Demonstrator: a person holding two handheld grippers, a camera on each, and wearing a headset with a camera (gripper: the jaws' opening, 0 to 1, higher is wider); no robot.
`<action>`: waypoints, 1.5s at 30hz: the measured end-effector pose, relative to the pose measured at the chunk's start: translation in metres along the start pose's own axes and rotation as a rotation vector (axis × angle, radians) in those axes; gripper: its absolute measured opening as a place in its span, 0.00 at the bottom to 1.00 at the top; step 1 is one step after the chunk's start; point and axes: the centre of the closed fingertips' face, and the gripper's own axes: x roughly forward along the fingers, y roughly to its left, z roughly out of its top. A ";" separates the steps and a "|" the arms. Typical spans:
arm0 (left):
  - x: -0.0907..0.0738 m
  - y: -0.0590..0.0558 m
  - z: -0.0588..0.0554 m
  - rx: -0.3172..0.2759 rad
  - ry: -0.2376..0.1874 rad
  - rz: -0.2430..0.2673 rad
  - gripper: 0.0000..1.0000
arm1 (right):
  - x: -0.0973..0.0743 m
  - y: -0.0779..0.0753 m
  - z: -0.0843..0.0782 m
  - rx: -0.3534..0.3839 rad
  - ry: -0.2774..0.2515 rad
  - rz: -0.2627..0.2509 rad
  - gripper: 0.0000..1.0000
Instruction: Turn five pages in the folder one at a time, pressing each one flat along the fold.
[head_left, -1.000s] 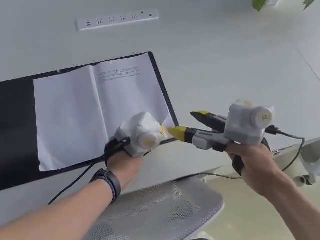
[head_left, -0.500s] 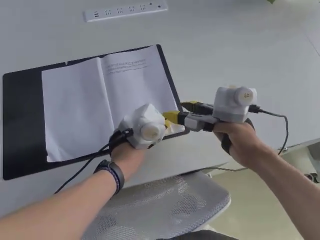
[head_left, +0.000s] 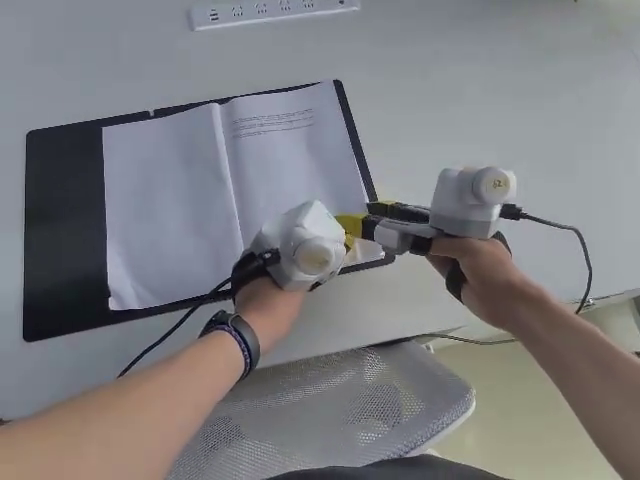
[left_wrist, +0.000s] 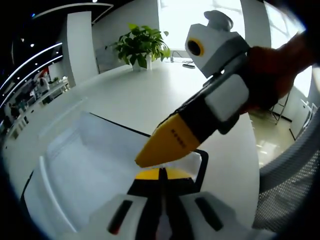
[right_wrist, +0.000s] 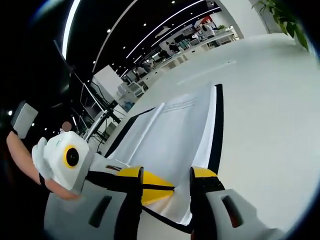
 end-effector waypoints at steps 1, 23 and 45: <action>0.000 0.001 0.000 -0.016 0.003 0.000 0.00 | 0.001 -0.006 0.000 0.021 -0.003 -0.020 0.32; -0.006 -0.001 0.001 -0.119 0.035 -0.051 0.08 | 0.002 -0.027 0.001 0.089 -0.028 -0.089 0.00; -0.061 0.018 0.019 -0.130 -0.001 -0.011 0.38 | -0.009 -0.022 0.010 0.133 -0.063 -0.050 0.00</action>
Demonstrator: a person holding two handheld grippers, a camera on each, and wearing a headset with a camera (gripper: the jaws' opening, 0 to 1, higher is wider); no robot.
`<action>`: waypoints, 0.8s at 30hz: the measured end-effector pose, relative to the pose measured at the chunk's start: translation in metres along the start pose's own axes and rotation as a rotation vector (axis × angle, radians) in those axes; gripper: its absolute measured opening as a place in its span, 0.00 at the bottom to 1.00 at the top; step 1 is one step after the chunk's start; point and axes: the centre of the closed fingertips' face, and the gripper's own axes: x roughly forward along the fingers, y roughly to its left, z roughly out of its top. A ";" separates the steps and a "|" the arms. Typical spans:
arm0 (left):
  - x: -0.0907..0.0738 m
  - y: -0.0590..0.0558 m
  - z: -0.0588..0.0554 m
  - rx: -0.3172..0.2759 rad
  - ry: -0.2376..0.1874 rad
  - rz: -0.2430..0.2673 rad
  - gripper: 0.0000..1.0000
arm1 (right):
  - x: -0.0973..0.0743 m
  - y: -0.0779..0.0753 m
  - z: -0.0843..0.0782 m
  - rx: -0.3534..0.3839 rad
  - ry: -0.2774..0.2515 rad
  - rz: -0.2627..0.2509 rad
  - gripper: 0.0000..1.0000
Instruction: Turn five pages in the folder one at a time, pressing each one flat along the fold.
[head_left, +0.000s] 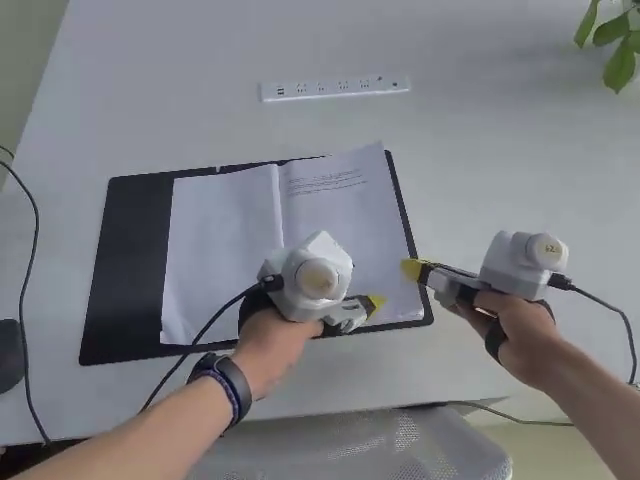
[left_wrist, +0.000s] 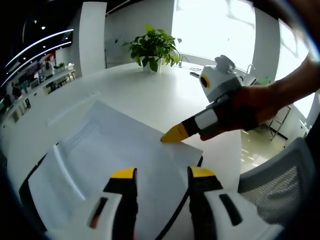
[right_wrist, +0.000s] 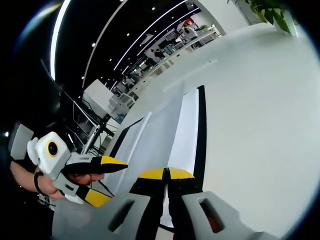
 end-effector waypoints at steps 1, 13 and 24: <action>-0.001 0.000 0.001 -0.001 -0.003 0.002 0.39 | -0.001 0.002 0.001 0.001 -0.003 0.008 0.00; -0.038 0.010 0.004 0.004 -0.040 0.033 0.47 | -0.010 0.030 0.015 -0.037 -0.017 0.052 0.00; -0.079 0.024 -0.009 -0.026 -0.066 0.082 0.51 | -0.012 0.063 0.030 -0.065 -0.055 0.109 0.00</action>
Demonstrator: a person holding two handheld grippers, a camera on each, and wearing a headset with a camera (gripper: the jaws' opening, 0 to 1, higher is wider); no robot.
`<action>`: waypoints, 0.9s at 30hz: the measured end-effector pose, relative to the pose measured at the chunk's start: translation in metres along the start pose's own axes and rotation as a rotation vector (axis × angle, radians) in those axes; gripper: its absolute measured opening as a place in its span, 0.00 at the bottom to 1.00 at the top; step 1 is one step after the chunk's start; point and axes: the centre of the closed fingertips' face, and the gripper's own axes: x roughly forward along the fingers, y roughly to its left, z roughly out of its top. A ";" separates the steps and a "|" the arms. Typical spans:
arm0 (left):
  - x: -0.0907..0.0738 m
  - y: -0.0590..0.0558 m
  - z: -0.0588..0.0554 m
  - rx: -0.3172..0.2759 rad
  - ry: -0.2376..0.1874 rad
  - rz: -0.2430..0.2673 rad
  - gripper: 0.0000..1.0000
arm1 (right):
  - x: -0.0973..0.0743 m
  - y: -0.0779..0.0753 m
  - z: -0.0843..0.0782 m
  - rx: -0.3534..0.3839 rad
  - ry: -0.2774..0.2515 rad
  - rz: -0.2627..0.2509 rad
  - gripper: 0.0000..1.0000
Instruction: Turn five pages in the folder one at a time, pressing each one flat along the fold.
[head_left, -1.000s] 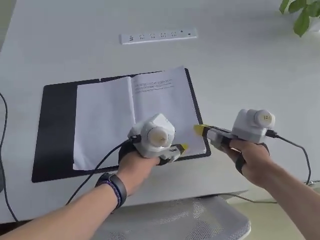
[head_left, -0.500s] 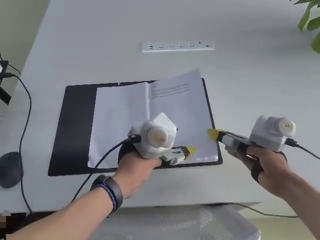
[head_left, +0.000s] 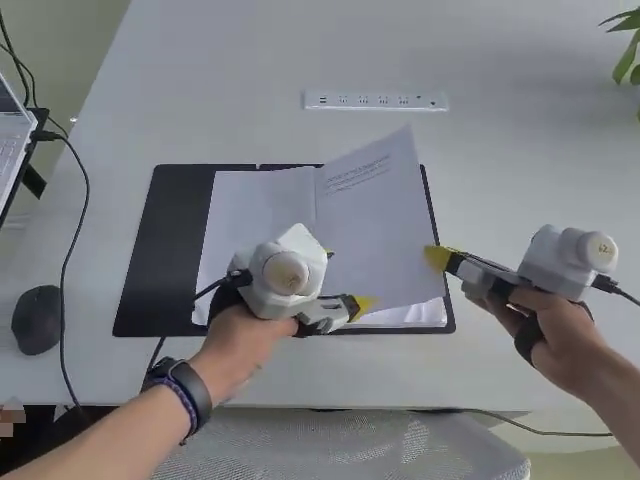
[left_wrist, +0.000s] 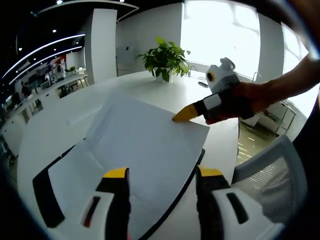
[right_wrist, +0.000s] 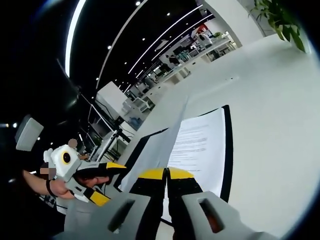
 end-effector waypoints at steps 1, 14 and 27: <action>-0.005 0.002 -0.001 -0.006 -0.004 0.007 0.51 | 0.000 0.003 0.002 -0.002 -0.004 0.004 0.00; -0.046 0.028 -0.012 -0.060 -0.041 0.073 0.60 | 0.014 0.059 0.020 -0.064 -0.036 0.125 0.00; -0.091 0.058 -0.034 -0.144 -0.071 0.153 0.66 | 0.054 0.122 0.024 -0.163 0.017 0.248 0.00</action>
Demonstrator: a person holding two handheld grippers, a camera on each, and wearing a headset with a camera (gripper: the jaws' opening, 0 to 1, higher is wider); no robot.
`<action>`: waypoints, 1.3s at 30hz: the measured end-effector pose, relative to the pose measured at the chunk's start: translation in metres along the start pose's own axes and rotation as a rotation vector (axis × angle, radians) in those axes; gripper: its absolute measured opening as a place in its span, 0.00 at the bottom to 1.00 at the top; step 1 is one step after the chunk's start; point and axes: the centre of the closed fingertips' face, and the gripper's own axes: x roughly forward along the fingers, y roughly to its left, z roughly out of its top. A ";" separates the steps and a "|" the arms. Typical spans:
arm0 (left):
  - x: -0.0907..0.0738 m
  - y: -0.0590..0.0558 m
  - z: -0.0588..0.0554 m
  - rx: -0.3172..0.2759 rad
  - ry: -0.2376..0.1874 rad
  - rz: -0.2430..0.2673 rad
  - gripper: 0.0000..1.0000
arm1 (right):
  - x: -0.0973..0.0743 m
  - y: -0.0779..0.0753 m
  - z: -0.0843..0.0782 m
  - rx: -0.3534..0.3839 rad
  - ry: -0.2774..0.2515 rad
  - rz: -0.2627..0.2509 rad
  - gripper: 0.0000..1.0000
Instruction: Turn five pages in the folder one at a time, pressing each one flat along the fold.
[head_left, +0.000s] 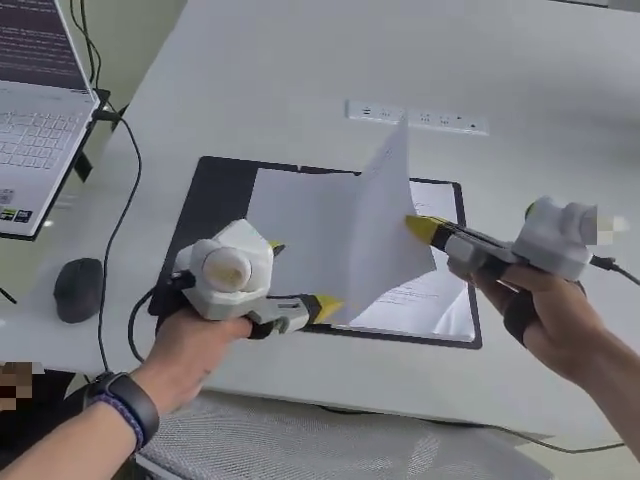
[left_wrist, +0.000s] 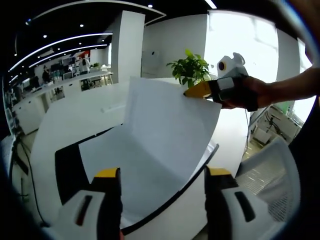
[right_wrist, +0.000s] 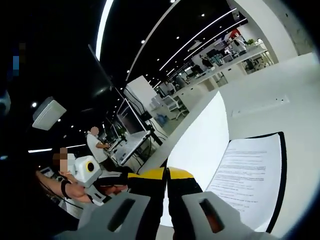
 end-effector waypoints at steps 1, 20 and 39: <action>-0.003 0.002 -0.001 -0.005 -0.001 0.004 0.67 | 0.006 0.005 -0.001 -0.005 0.007 0.012 0.00; -0.060 0.056 -0.026 -0.076 -0.016 0.102 0.69 | 0.109 0.046 -0.039 -0.006 0.141 0.123 0.00; -0.080 0.070 -0.031 -0.120 -0.032 0.138 0.69 | 0.179 0.034 -0.118 0.061 0.334 0.095 0.00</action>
